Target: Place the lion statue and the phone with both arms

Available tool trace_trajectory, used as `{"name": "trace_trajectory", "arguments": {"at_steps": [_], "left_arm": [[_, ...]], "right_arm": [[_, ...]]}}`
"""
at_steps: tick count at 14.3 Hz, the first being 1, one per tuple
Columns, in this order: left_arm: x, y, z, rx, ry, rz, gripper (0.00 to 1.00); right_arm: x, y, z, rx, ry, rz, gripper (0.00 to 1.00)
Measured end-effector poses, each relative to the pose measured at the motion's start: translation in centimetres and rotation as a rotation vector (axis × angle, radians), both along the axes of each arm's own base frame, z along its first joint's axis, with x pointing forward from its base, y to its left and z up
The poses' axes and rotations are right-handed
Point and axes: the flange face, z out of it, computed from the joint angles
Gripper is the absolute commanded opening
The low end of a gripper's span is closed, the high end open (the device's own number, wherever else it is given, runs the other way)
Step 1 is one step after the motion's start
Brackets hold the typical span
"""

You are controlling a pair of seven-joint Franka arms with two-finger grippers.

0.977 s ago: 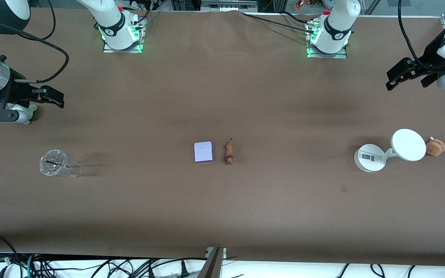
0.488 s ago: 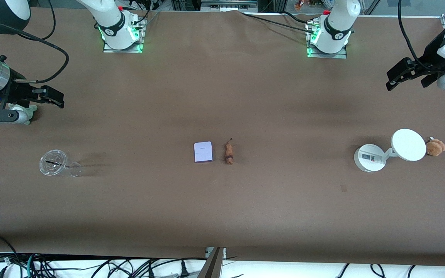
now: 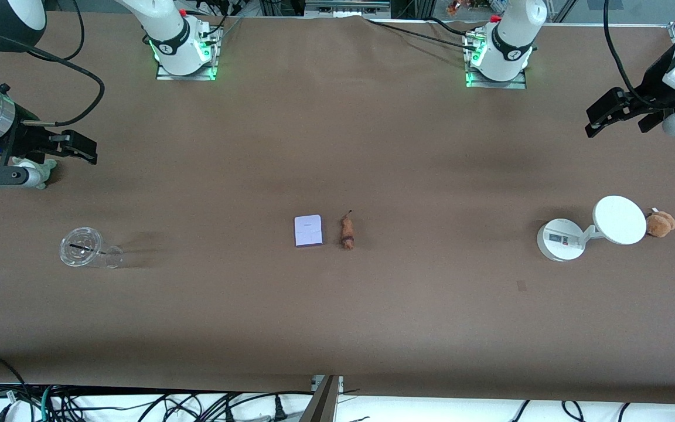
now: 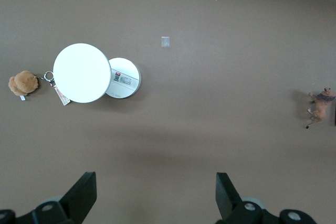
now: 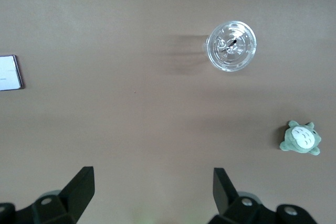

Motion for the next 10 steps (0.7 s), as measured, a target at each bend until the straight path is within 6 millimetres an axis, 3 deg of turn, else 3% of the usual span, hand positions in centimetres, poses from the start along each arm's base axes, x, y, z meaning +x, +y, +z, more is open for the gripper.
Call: {"name": "trace_trajectory", "arguments": {"at_steps": [7,10], "left_arm": [[0.4,-0.2,-0.7,0.0,0.012,-0.005,1.0],[2.3,-0.4,-3.1,-0.004,0.023,-0.008,1.0]], "right_arm": [[0.0,0.0,0.0,0.0,0.0,0.0,1.0],[0.0,0.0,0.0,0.0,0.0,0.0,1.0]]}}
